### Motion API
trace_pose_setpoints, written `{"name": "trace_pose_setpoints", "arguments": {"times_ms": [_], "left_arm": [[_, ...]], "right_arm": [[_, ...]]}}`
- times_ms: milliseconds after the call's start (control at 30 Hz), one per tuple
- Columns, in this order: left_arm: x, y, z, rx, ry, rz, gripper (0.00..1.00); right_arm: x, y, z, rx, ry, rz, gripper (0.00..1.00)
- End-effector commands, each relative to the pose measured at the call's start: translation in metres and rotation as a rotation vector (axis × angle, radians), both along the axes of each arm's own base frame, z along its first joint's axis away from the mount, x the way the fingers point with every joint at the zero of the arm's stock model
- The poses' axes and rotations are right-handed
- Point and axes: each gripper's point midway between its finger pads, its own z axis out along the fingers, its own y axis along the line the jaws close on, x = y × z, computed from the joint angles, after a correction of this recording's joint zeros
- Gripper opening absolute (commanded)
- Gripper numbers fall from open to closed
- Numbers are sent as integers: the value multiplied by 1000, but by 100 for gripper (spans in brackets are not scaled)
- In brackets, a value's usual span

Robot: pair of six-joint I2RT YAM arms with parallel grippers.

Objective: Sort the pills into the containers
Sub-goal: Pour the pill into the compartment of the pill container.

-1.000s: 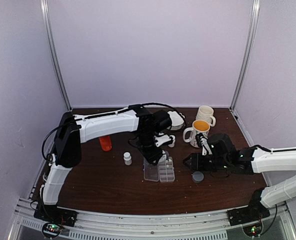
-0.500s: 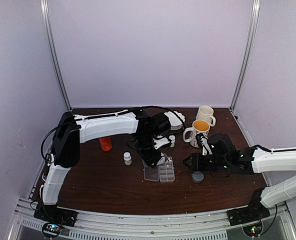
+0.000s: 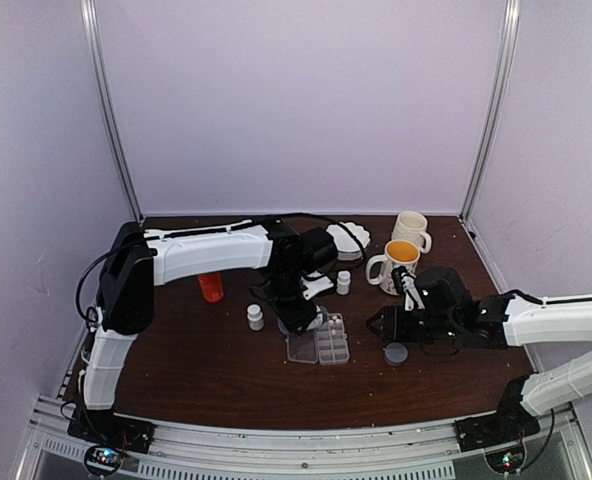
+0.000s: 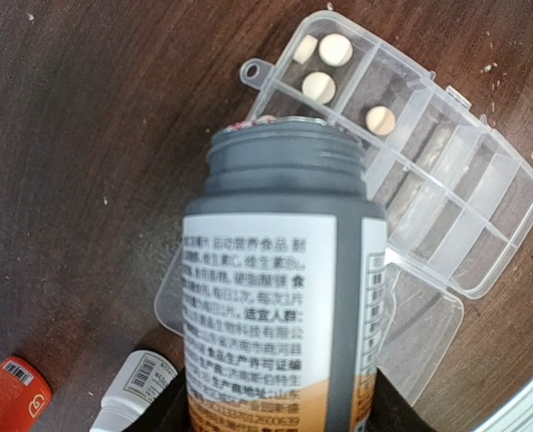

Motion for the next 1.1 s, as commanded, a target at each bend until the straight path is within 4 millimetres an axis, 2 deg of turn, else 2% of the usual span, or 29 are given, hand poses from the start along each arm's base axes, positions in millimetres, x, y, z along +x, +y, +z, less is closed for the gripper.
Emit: {"name": "trace_pose_setpoints", "arguments": {"times_ms": [0,167,267,300,400,500,567,633,767,900,1067], "left_arm": [[2,-3,22,-68,-26,13,0],[-1,-2,32,-79,-22,16,0],[2,0,18,-50,-6,13,0],[1,3,19,-27,3,25,0],[-2,-4,29,-91,-10,22,0],[1,-3,21,-85,-9,23,0],[-3,2,24,-40,14,28,0],[-2,-3,29,-78,-4,21,0],[1,4,11,-15,12,27,0],[-2,-9,16,-103,8,14,0],[-4,-3,18,-57,33,27,0]], "right_arm": [[4,3,9,9,-29,-3,46],[5,4,8,9,-26,1,46],[5,7,8,12,-26,4,46],[6,7,9,13,-23,5,46],[6,7,10,12,-25,5,46],[6,7,9,5,-24,7,46],[5,8,9,7,-21,11,46],[6,7,10,9,-26,7,46],[6,8,9,12,-21,9,46],[5,6,8,13,-23,3,46],[4,6,8,7,-21,6,46]]}}
